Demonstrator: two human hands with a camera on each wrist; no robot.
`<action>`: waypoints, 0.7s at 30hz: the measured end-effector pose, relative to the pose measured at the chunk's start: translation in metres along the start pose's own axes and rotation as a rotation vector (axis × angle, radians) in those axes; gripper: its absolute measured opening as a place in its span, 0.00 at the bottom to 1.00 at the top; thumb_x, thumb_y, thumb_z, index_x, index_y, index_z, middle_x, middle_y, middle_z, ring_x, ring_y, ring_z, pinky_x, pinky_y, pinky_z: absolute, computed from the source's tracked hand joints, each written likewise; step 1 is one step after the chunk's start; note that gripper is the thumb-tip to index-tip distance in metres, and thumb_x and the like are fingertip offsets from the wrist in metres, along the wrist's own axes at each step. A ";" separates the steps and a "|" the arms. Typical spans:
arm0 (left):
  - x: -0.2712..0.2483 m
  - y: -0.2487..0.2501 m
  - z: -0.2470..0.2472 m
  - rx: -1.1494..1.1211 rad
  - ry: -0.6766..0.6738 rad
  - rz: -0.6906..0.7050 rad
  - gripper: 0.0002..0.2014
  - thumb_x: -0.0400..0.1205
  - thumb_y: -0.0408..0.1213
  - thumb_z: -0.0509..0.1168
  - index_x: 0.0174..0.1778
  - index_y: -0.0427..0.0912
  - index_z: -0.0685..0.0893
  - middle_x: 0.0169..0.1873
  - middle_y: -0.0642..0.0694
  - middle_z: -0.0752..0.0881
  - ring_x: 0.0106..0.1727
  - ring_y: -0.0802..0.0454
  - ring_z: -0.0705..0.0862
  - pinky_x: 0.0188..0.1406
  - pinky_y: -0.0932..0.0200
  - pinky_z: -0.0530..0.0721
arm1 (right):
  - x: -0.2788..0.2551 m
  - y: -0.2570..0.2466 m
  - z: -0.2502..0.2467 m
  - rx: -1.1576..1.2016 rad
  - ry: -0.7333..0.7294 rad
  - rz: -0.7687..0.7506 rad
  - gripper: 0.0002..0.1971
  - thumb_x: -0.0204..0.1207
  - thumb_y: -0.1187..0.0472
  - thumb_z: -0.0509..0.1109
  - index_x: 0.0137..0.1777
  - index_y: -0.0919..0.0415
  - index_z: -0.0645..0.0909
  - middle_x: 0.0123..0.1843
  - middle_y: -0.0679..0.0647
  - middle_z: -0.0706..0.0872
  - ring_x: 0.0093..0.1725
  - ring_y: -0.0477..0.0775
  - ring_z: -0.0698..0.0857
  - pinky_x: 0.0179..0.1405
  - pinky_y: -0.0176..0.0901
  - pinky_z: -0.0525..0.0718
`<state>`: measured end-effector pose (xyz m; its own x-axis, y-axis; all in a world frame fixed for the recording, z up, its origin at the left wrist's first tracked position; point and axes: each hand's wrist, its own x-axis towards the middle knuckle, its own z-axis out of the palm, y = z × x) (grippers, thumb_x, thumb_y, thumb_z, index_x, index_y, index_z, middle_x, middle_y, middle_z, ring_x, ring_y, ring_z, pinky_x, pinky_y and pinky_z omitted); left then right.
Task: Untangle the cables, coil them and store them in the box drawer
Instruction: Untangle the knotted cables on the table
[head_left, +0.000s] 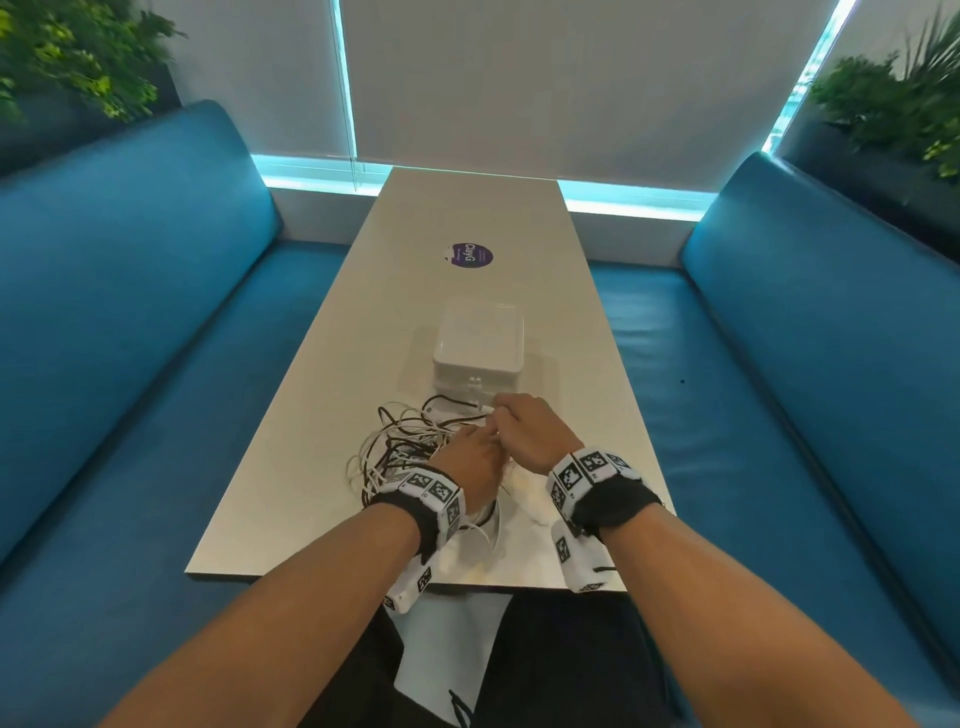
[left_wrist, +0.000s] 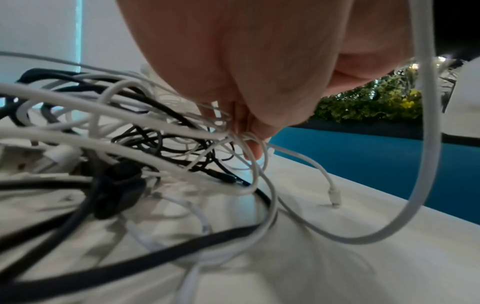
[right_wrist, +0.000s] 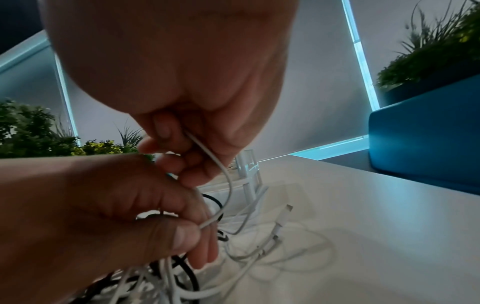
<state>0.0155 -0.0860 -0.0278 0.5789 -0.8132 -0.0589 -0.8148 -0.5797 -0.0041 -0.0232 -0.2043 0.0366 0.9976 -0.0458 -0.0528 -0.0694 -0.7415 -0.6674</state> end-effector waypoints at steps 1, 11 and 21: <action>-0.001 -0.002 0.001 -0.019 -0.007 -0.003 0.13 0.87 0.34 0.56 0.64 0.39 0.81 0.66 0.41 0.82 0.72 0.42 0.74 0.73 0.48 0.67 | 0.000 0.000 0.000 0.002 -0.004 0.001 0.14 0.82 0.63 0.55 0.42 0.67 0.80 0.42 0.61 0.86 0.43 0.60 0.82 0.44 0.50 0.78; -0.012 -0.020 -0.003 -0.181 0.067 -0.099 0.10 0.82 0.47 0.57 0.43 0.51 0.81 0.45 0.52 0.86 0.55 0.49 0.76 0.72 0.46 0.64 | -0.004 0.031 -0.002 -0.548 -0.058 -0.023 0.11 0.85 0.57 0.55 0.53 0.63 0.75 0.44 0.64 0.84 0.40 0.66 0.83 0.36 0.50 0.79; -0.007 -0.016 -0.002 -0.162 0.081 -0.141 0.12 0.89 0.40 0.50 0.54 0.46 0.78 0.53 0.46 0.84 0.62 0.45 0.76 0.71 0.44 0.66 | -0.001 0.036 0.010 -0.300 -0.103 0.001 0.11 0.83 0.53 0.59 0.48 0.59 0.78 0.45 0.61 0.87 0.44 0.63 0.83 0.44 0.52 0.80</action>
<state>0.0246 -0.0712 -0.0248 0.6923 -0.7215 0.0109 -0.7141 -0.6828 0.1544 -0.0273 -0.2240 0.0053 0.9903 0.0097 -0.1386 -0.0498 -0.9067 -0.4188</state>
